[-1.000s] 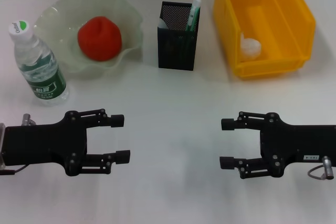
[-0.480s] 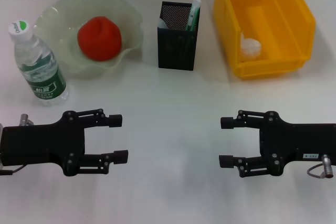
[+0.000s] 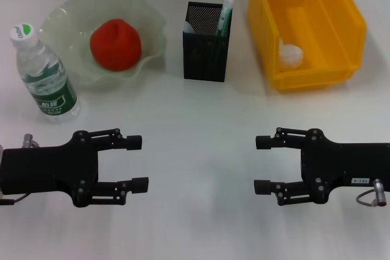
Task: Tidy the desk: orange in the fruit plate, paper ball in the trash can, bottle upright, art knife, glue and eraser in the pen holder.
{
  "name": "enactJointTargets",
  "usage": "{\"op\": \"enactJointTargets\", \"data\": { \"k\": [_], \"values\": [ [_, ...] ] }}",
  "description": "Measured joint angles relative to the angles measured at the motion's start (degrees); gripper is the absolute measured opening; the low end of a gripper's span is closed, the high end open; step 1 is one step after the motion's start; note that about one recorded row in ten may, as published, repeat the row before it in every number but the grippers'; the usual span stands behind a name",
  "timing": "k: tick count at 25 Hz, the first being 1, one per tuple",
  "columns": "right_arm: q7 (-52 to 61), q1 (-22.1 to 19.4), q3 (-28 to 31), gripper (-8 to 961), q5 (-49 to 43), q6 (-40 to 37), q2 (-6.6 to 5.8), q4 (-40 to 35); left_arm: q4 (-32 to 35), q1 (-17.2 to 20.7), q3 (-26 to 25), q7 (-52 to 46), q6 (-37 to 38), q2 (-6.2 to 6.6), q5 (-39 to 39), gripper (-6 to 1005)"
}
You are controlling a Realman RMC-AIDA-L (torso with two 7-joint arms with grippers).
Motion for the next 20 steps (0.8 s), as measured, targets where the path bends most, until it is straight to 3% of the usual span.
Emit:
{"op": "enactJointTargets", "data": {
  "k": [20],
  "values": [
    [0.0,0.1,0.0,816,-0.3,0.0,0.0,0.0,0.0,0.3,0.6,0.0,0.5,-0.07,0.0,788]
  ]
}}
